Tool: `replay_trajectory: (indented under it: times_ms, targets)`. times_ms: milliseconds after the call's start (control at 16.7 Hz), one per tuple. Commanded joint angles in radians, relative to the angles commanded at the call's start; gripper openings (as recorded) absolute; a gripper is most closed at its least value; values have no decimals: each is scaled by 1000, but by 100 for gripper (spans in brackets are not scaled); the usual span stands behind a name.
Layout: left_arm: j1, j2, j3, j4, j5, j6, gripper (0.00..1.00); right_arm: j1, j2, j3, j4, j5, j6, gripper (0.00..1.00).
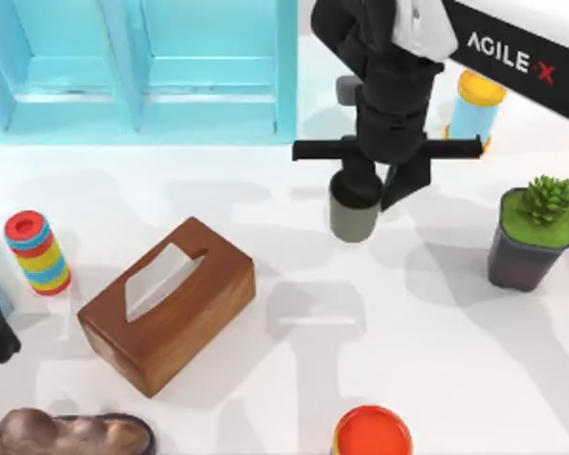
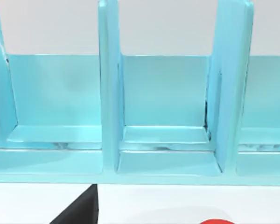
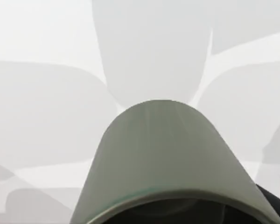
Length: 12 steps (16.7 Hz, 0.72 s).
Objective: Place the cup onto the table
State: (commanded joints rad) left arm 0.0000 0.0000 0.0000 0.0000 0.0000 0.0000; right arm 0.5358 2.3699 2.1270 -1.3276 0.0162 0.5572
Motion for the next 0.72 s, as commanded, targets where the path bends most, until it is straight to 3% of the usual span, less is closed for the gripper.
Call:
replay_trajectory:
  times_ms: [720]
  targets:
    - [0, 0, 0, 0, 0, 0, 100, 0, 0, 0, 0, 0, 0, 90]
